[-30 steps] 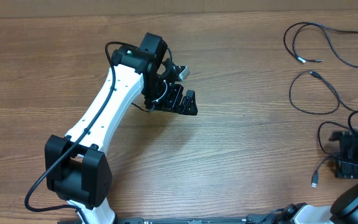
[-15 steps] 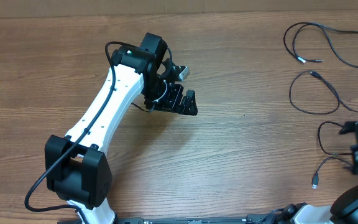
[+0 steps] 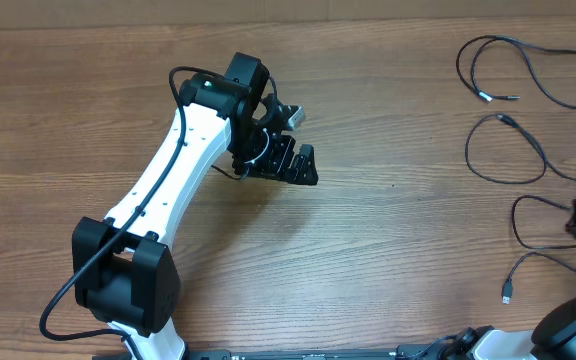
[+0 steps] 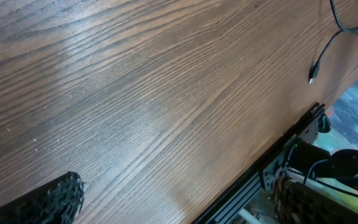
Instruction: Untangle cables
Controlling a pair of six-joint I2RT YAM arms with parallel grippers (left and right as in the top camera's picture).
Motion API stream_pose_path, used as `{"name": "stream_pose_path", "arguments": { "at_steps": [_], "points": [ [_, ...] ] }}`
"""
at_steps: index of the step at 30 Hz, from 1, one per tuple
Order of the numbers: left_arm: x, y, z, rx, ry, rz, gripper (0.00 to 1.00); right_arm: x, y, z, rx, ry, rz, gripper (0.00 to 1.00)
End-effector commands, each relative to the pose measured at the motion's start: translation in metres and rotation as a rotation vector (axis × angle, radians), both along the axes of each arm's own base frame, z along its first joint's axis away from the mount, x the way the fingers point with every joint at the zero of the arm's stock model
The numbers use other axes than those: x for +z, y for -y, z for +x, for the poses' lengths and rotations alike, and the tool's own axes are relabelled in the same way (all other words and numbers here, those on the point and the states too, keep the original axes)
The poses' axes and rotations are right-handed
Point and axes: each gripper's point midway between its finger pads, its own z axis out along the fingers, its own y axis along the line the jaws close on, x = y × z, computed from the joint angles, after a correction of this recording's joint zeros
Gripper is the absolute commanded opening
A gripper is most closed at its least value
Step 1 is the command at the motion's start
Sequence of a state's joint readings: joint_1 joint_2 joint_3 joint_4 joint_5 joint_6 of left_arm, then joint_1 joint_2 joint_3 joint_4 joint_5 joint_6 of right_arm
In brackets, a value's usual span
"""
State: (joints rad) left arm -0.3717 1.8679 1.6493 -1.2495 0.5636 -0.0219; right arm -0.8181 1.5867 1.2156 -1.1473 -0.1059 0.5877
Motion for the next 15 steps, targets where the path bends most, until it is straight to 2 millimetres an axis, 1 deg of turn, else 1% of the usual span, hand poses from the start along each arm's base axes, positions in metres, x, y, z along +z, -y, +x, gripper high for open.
{"name": "stream_pose_path", "arguments": {
  "at_steps": [1, 5, 10, 15],
  "points": [
    [0.005, 0.002, 0.001, -0.021, 0.026, -0.010, 0.99, -0.023, -0.008, -0.013, -0.035, -0.040, 0.019, 0.04],
    [0.005, 0.001, -0.001, -0.022, 0.020, -0.008, 1.00, -0.042, -0.012, -0.018, -0.040, -0.048, 0.017, 0.04],
    [0.005, 0.001, -0.001, -0.022, 0.021, -0.008, 0.99, -0.052, -0.006, -0.040, -0.137, -0.156, -0.034, 0.04],
    [0.005, 0.002, 0.000, -0.022, 0.025, -0.010, 1.00, -0.065, -0.008, -0.047, -0.161, -0.173, -0.042, 0.04]
  ]
}}
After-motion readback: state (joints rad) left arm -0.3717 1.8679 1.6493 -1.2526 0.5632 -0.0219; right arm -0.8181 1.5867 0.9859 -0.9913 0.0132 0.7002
